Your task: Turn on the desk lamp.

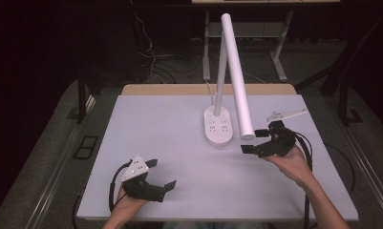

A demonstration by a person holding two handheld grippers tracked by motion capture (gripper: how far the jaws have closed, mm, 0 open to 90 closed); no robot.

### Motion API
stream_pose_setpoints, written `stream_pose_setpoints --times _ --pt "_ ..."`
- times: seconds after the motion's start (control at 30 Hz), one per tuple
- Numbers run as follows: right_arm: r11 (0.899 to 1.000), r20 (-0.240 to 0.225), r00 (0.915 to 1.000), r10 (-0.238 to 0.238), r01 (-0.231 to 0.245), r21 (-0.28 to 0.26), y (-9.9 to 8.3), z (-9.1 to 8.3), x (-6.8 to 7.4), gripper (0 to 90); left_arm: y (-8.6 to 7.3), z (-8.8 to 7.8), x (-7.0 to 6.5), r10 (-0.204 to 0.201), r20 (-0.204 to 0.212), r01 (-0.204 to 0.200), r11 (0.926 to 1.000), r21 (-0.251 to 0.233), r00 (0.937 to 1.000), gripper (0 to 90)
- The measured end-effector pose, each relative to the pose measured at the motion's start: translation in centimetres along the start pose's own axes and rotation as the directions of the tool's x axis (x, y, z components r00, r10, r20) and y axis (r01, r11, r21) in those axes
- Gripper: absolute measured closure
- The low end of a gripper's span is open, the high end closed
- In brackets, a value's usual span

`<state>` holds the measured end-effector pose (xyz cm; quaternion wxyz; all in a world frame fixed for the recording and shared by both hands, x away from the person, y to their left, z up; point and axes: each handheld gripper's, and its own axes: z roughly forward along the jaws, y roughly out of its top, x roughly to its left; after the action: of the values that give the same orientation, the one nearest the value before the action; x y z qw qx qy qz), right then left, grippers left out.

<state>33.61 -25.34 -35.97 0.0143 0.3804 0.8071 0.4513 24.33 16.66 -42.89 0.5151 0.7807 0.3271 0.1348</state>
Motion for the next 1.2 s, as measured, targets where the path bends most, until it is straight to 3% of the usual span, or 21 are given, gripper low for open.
stream_pose_setpoints --times 1.2 --pt "1.000 0.032 0.9994 0.011 -0.012 0.010 4.7 2.7 -2.3 0.0 0.0 -0.1 0.0 0.001 0.005 -0.001 1.0000 -0.001 1.0000 0.0"
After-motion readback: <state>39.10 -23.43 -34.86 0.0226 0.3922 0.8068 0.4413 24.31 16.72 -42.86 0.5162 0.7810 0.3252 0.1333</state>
